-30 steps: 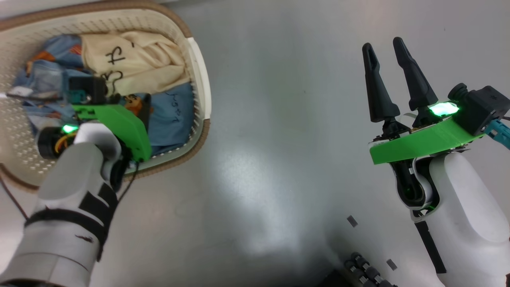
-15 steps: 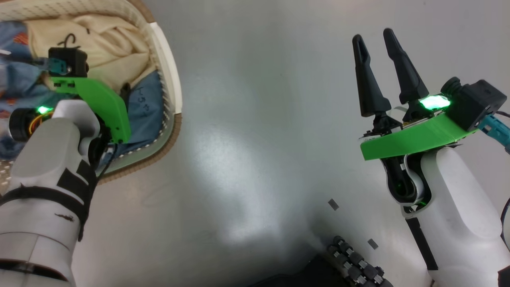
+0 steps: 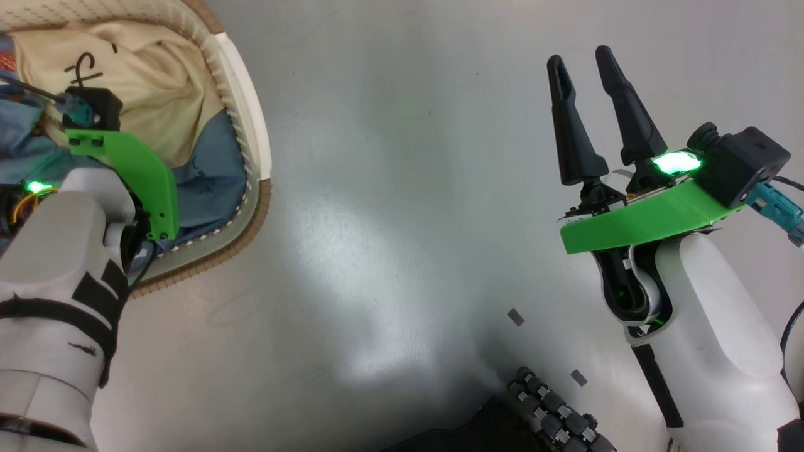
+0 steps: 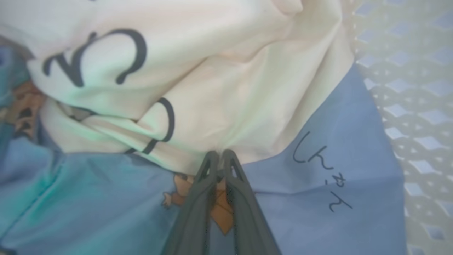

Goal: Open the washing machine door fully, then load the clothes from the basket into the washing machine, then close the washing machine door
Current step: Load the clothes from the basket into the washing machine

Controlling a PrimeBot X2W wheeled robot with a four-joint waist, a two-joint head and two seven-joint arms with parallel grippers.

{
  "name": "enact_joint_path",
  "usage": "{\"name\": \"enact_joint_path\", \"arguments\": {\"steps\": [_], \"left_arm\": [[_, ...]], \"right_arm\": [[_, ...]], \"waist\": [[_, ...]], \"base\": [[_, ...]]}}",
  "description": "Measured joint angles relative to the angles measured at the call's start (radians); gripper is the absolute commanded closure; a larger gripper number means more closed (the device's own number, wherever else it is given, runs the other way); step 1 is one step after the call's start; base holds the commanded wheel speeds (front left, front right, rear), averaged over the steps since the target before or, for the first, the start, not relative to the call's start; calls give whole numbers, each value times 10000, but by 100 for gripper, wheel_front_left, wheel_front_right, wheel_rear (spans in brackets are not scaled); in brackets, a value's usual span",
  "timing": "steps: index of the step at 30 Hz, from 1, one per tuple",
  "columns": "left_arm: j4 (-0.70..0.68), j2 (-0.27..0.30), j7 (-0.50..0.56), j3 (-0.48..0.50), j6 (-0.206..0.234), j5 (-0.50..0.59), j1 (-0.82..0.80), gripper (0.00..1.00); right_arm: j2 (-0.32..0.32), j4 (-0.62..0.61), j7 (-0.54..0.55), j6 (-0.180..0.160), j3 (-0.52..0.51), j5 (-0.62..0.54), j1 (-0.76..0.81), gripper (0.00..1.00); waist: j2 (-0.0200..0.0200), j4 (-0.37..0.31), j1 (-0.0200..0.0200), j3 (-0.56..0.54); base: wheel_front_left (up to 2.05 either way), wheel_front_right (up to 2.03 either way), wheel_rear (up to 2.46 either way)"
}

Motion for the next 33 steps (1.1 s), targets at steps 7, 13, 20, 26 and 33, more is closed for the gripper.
{"name": "enact_joint_path", "arguments": {"steps": [7,13,20,26,33], "left_arm": [[2,13,-380,-19,-247,-56,1,100],[2,-2,-771,-13,-445,-153,4,100],[8,-184,-1419,102,-823,-364,48,100],[-10,-268,-2199,148,-1177,-562,273,100],[-127,-493,-3162,146,-1440,-825,717,100]], "right_arm": [[0,0,0,0,-13,0,0,0],[0,0,0,0,-21,0,0,0],[-6,4,0,0,-31,0,0,0],[-13,36,0,0,-38,0,0,0],[-84,134,0,0,-42,0,10,0]], "waist": [[0,80,0,-8],[0,200,0,-96],[0,315,0,-393],[0,447,0,-731],[0,633,0,-1272]], "base": [[0,0,0],[0,0,0],[0,0,0],[0,0,0],[0,0,0]]}}
